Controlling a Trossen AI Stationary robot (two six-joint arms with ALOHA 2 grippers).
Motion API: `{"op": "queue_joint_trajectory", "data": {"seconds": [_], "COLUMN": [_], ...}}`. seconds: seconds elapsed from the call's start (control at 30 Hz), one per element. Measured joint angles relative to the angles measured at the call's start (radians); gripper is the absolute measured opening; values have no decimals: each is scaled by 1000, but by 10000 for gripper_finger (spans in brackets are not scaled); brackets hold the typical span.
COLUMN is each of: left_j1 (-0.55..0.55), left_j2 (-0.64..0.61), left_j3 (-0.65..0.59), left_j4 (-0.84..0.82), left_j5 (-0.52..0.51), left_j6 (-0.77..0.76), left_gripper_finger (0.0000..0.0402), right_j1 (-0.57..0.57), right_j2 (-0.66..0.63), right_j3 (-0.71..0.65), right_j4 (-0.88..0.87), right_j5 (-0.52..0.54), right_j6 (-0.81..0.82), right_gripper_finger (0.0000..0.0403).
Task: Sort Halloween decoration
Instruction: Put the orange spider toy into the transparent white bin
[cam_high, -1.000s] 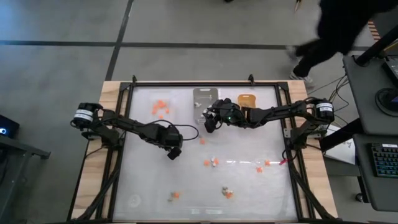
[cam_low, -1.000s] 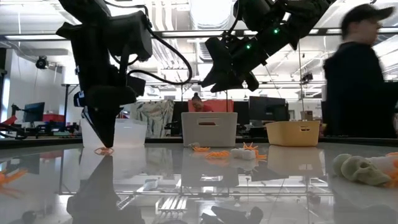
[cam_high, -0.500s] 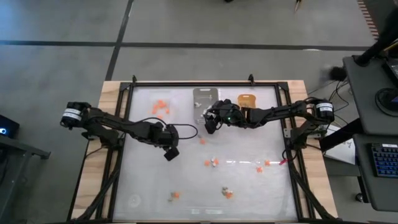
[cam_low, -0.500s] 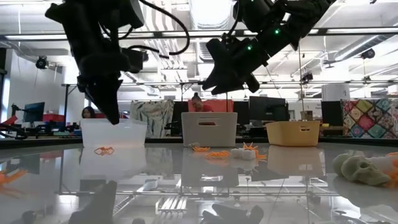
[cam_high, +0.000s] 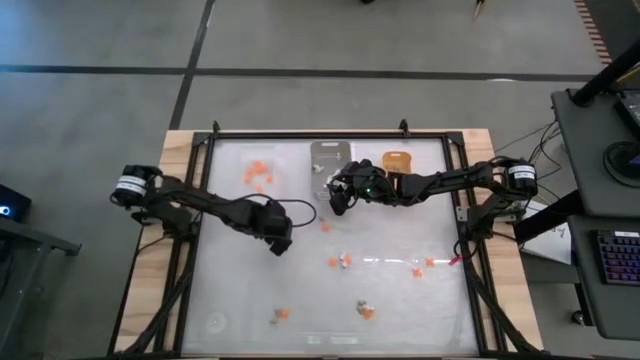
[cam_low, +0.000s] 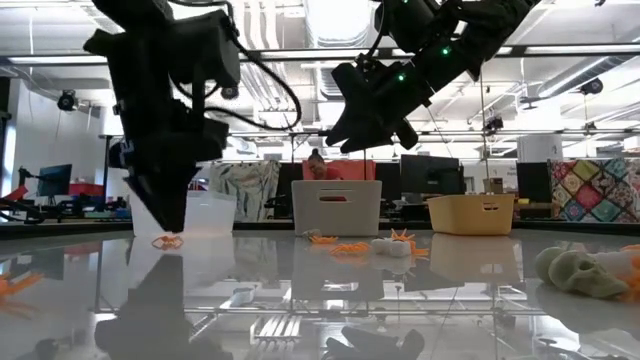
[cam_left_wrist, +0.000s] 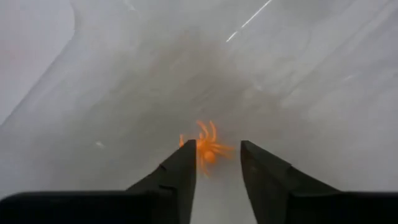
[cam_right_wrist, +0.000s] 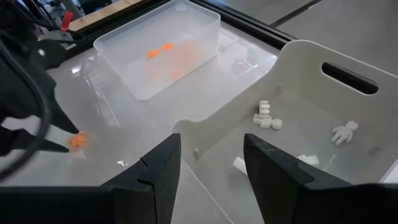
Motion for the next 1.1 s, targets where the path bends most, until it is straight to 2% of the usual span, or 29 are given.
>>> {"op": "queue_joint_trajectory", "data": {"seconds": [0.13, 0.27, 0.9, 1.1], "left_j1": [0, 1, -10, -17], "left_j2": [44, 66, 66, 63], "left_j3": [0, 5, 34, 34], "left_j4": [-7, -7, -11, -10], "left_j5": [4, 6, 30, 27], "left_j6": [12, 30, 164, 203], "left_gripper_finger": [138, 136, 8, 1], "right_j1": [0, 0, 0, 0], "right_j2": [0, 0, 0, 0], "right_j3": [0, 0, 0, 0], "right_j4": [0, 0, -3, -19], "right_j5": [0, 0, -5, -7], "right_j6": [9, 9, 8, 8], "right_gripper_finger": [166, 166, 166, 166]}}
